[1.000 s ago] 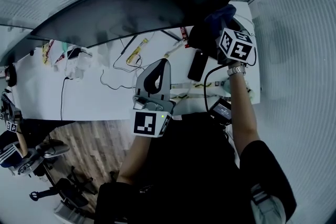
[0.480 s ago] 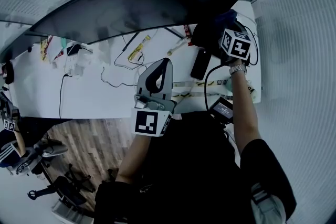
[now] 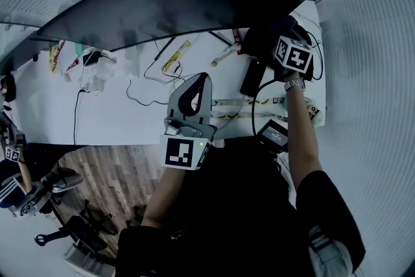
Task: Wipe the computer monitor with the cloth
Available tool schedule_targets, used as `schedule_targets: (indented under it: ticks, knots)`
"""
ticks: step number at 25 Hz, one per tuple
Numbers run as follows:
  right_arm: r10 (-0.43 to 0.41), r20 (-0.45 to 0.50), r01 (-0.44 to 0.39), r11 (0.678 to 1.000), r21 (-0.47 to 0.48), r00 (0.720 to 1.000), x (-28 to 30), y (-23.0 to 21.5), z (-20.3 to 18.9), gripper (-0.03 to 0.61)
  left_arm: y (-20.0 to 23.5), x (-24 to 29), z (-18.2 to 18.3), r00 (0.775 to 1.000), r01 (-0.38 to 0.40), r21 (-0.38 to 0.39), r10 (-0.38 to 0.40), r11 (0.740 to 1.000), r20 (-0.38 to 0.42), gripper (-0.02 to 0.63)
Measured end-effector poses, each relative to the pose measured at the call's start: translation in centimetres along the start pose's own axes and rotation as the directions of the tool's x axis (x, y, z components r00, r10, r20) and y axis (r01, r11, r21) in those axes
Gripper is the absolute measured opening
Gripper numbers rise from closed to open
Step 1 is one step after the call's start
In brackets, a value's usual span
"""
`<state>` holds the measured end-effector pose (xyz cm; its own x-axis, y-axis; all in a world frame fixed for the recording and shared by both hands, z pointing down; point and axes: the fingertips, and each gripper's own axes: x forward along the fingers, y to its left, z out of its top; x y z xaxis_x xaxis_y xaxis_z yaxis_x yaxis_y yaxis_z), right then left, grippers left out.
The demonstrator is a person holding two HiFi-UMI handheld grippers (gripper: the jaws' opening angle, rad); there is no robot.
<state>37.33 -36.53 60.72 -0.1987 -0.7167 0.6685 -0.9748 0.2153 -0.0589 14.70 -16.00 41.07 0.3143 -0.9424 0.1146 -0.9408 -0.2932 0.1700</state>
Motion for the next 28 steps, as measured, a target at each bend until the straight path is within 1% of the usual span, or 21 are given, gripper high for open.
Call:
schedule_targets:
  ticks: [7, 14, 18, 25, 28]
  knots:
    - [-0.002, -0.025, 0.003, 1.000, 0.023, 1.000, 0.6, 0.7, -1.0, 0.066, 1.0, -0.8, -0.3, 1.000, -0.005, -0.008, 0.005, 1.000, -0.002, 0.006]
    - [-0.013, -0.030, 0.013, 0.999, 0.031, 0.999, 0.8, 1.7, -1.1, 0.065, 2.4, -1.6, -0.9, 1.000, -0.013, -0.017, 0.012, 1.000, -0.019, 0.006]
    - [-0.013, -0.029, 0.014, 0.999, 0.042, 1.000, 0.7, 2.4, -1.3, 0.064, 3.3, -1.9, -0.9, 1.000, -0.013, -0.023, 0.013, 1.000, -0.011, 0.006]
    - [0.020, -0.040, -0.020, 1.000, 0.011, 0.999, 0.9, 5.1, -1.6, 0.064, 4.8, -2.7, -0.9, 1.000, -0.023, -0.021, 0.023, 1.000, -0.008, 0.006]
    - [0.022, -0.046, -0.022, 1.000, 0.004, 0.999, 0.9, 6.4, -1.7, 0.064, 5.6, -3.3, -0.8, 1.000, -0.027, -0.030, 0.027, 0.999, -0.004, 0.006]
